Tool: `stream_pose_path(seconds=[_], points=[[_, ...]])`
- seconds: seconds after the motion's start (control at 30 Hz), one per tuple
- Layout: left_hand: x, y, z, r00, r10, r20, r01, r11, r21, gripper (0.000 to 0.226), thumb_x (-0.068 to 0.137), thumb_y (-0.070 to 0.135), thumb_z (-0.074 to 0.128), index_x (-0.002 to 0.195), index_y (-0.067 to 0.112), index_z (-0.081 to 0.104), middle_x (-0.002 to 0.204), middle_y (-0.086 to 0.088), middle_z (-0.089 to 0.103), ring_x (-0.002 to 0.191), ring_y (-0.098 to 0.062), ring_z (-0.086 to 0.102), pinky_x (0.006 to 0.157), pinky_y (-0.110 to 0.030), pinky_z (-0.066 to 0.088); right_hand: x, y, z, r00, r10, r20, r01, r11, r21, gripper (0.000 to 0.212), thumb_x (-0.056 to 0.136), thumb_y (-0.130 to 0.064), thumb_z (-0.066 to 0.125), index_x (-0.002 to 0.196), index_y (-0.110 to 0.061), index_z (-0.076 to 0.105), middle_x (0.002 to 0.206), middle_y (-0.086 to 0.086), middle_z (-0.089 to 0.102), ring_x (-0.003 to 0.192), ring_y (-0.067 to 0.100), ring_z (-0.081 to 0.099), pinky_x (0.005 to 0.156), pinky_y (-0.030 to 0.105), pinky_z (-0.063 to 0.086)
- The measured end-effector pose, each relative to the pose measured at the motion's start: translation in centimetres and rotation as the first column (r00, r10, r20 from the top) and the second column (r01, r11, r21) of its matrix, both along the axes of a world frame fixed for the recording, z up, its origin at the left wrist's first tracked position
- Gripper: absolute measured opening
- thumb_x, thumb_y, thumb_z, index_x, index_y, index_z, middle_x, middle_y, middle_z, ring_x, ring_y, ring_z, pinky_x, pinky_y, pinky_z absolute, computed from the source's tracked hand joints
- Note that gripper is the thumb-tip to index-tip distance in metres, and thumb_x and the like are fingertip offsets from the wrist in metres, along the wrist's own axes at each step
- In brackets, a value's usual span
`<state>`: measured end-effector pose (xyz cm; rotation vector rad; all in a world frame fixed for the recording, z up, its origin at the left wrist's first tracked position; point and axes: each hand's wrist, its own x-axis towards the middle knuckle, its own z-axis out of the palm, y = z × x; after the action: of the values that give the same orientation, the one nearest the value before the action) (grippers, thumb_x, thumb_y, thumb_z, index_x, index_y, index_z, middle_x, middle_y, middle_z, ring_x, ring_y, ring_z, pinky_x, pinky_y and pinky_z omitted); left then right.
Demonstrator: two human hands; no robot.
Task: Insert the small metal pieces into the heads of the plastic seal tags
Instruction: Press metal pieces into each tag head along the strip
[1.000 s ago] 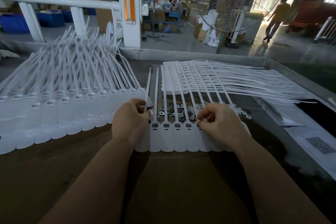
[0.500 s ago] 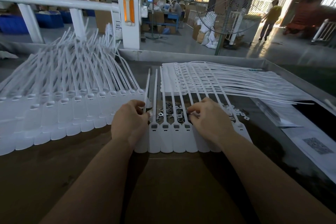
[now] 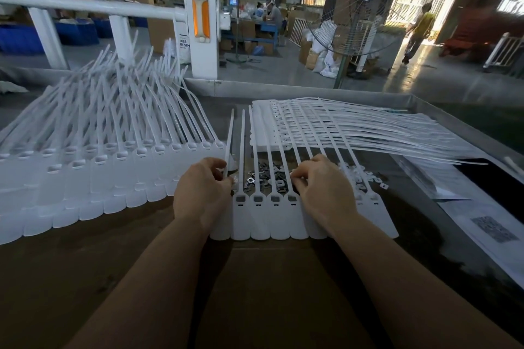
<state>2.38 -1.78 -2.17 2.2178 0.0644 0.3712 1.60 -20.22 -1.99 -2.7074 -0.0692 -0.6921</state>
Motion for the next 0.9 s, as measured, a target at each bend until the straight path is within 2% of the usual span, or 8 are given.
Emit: stream_pose_path(seconds=[0.13,0.23,0.4,0.47,0.57,0.63,0.8,0.9], points=[[-0.1,0.0,0.0,1.0,-0.005,-0.001,0.005,1.0,-0.004,0.037,0.086,0.02,0.064,0.122,0.015,0.058,0.11,-0.007,0.066,0.095,-0.02,0.06,0.082,-0.032,0.05,-0.1,0.0,0.2,1.0,0.0,0.008,-0.001,0.998,0.071,0.016,0.092,-0.02,0.055,0.101,-0.013,0.066,0.1,0.001,0.061,0.086,0.009,0.049,0.078,0.022,0.043],[-0.2,0.0,0.0,1.0,-0.005,0.003,0.005,1.0,-0.011,0.037,0.086,0.019,0.064,0.122,0.015,0.058,0.11,-0.007,0.066,0.096,-0.02,0.06,0.08,-0.031,0.049,-0.5,-0.4,1.1,0.999,0.029,0.013,-0.031,0.979,0.202,0.014,0.092,-0.016,0.056,0.099,-0.011,0.067,0.094,0.003,0.067,0.081,0.011,0.058,0.076,0.021,0.048],[-0.2,0.0,0.0,1.0,0.003,0.005,-0.003,1.0,-0.009,0.036,0.086,0.019,0.064,0.121,0.015,0.059,0.11,-0.007,0.066,0.095,-0.02,0.06,0.077,-0.029,0.046,-1.4,-2.2,2.7,0.998,0.055,-0.041,-0.034,0.914,0.403,0.013,0.088,-0.008,0.06,0.097,-0.01,0.07,0.09,0.002,0.069,0.078,0.009,0.062,0.071,0.017,0.049],[-0.2,-0.1,0.1,1.0,0.004,0.006,-0.004,1.0,-0.007,0.036,0.085,0.019,0.064,0.12,0.014,0.059,0.109,-0.007,0.066,0.094,-0.021,0.06,0.077,-0.029,0.047,-1.8,-2.8,3.1,0.998,0.052,-0.032,-0.034,0.911,0.41,0.01,0.089,-0.008,0.059,0.093,-0.012,0.068,0.088,0.002,0.067,0.077,0.008,0.061,0.07,0.019,0.049],[-0.2,-0.2,0.2,1.0,0.006,0.005,-0.006,1.0,-0.008,0.035,0.085,0.019,0.064,0.12,0.014,0.059,0.109,-0.008,0.066,0.095,-0.021,0.061,0.077,-0.03,0.047,-2.5,-3.3,3.0,0.999,0.002,0.04,-0.014,0.958,0.288,0.007,0.091,-0.012,0.057,0.091,-0.013,0.064,0.084,0.001,0.065,0.074,0.012,0.06,0.068,0.027,0.05],[-0.2,-0.2,0.3,1.0,0.005,0.002,-0.005,1.0,-0.009,0.035,0.086,0.019,0.064,0.12,0.014,0.059,0.11,-0.007,0.066,0.095,-0.021,0.061,0.078,-0.031,0.048,-2.9,-3.6,2.6,0.998,-0.017,0.057,-0.001,0.957,0.291,0.007,0.091,-0.012,0.057,0.091,-0.014,0.064,0.082,0.001,0.064,0.07,0.013,0.059,0.065,0.028,0.05],[-0.2,-0.1,0.2,1.0,0.008,-0.004,-0.008,1.0,-0.008,0.035,0.086,0.019,0.063,0.121,0.015,0.059,0.111,-0.007,0.066,0.096,-0.021,0.06,0.078,-0.031,0.047,-3.2,-4.4,2.1,1.0,0.022,-0.02,-0.008,0.858,0.513,0.012,0.086,-0.011,0.064,0.094,-0.014,0.071,0.081,-0.003,0.068,0.075,0.009,0.062,0.076,0.027,0.053],[-0.1,-0.2,0.3,1.0,0.01,-0.007,-0.01,1.0,-0.009,0.036,0.086,0.019,0.063,0.121,0.015,0.058,0.111,-0.007,0.065,0.097,-0.022,0.06,0.078,-0.031,0.048,-3.3,-4.7,2.1,0.999,0.034,-0.026,-0.012,0.807,0.59,0.012,0.083,-0.01,0.067,0.092,-0.016,0.072,0.081,-0.007,0.068,0.078,0.006,0.064,0.075,0.022,0.053]])
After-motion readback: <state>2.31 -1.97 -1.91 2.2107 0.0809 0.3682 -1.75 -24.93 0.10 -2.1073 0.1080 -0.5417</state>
